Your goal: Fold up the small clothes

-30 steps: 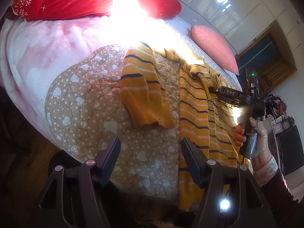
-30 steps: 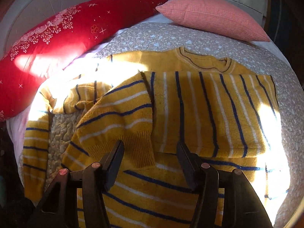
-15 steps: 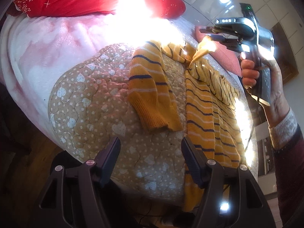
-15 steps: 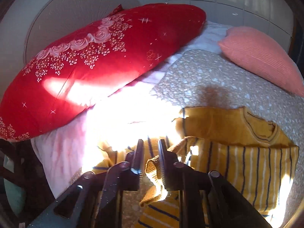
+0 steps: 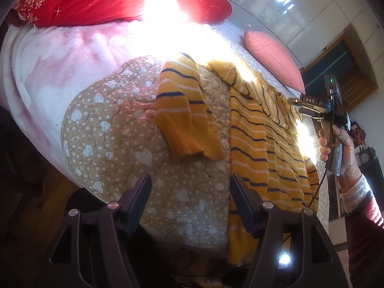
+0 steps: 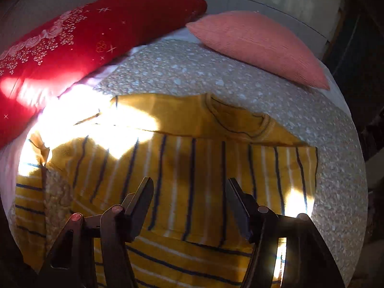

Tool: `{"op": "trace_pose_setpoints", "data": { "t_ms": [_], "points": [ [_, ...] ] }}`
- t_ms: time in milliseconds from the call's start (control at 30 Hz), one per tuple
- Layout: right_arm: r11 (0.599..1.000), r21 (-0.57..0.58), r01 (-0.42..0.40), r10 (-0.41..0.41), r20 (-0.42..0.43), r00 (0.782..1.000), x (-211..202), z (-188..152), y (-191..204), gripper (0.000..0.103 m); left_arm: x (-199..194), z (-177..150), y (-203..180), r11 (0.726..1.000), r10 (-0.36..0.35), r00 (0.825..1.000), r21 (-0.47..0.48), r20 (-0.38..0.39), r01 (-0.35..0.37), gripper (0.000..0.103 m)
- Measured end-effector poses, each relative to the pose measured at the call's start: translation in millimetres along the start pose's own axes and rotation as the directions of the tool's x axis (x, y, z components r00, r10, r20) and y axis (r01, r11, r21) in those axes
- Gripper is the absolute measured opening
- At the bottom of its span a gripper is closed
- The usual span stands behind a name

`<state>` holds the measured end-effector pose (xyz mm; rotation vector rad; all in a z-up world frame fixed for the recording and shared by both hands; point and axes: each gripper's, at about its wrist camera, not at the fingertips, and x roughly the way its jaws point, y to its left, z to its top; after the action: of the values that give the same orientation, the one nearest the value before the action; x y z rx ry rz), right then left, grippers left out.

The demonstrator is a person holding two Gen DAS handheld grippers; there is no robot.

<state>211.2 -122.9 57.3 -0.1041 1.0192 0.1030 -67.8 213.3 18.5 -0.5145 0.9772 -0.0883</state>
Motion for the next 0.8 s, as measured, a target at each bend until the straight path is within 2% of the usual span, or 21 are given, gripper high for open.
{"op": "trace_pose_setpoints", "data": {
  "t_ms": [133,233,300,433,567,600,633,667,700,800],
  "points": [
    [0.985,0.155,0.073,-0.070,-0.023,0.997,3,-16,-88,0.066,2,0,-8,0.999,0.030,1.000,0.024,0.005,-0.030,0.067],
    [0.975,0.223,0.019,-0.011,-0.038,0.999,2,-20,-116,0.067,12,1,-11,1.000,0.024,0.999,0.002,-0.022,-0.024,0.067],
    [0.982,0.191,0.003,0.003,-0.032,0.999,2,-19,-108,0.067,17,1,-18,1.000,0.022,0.999,0.007,-0.036,-0.022,0.067],
    [0.998,0.038,0.045,-0.043,-0.054,0.998,28,-11,-69,0.067,21,-2,-36,0.998,0.034,0.998,0.060,-0.046,-0.032,0.067],
    [0.998,0.037,0.049,-0.046,-0.090,0.995,62,-16,-61,0.067,19,-4,-42,0.996,0.056,0.997,0.073,-0.046,-0.053,0.067],
    [0.998,0.043,0.053,-0.050,-0.071,0.996,63,-18,-61,0.062,19,-4,-42,0.996,0.063,0.997,0.072,-0.047,-0.060,0.067],
    [0.998,0.055,0.041,-0.038,-0.056,0.998,62,-18,-61,0.050,18,-4,-42,0.995,0.071,0.996,0.070,-0.047,-0.067,0.067],
    [0.997,0.077,0.026,-0.022,-0.053,0.998,59,-18,-62,0.020,18,-4,-41,0.995,0.077,0.996,0.067,-0.046,-0.074,0.067],
    [0.995,0.095,0.018,-0.014,-0.047,0.999,55,-18,-63,0.006,17,-4,-41,0.995,0.084,0.995,0.064,-0.045,-0.081,0.067],
    [0.992,0.130,0.004,-0.002,-0.015,1.000,42,-17,-70,0.003,16,-2,-42,0.995,0.090,0.995,0.053,-0.047,-0.088,0.067]
  ]
}}
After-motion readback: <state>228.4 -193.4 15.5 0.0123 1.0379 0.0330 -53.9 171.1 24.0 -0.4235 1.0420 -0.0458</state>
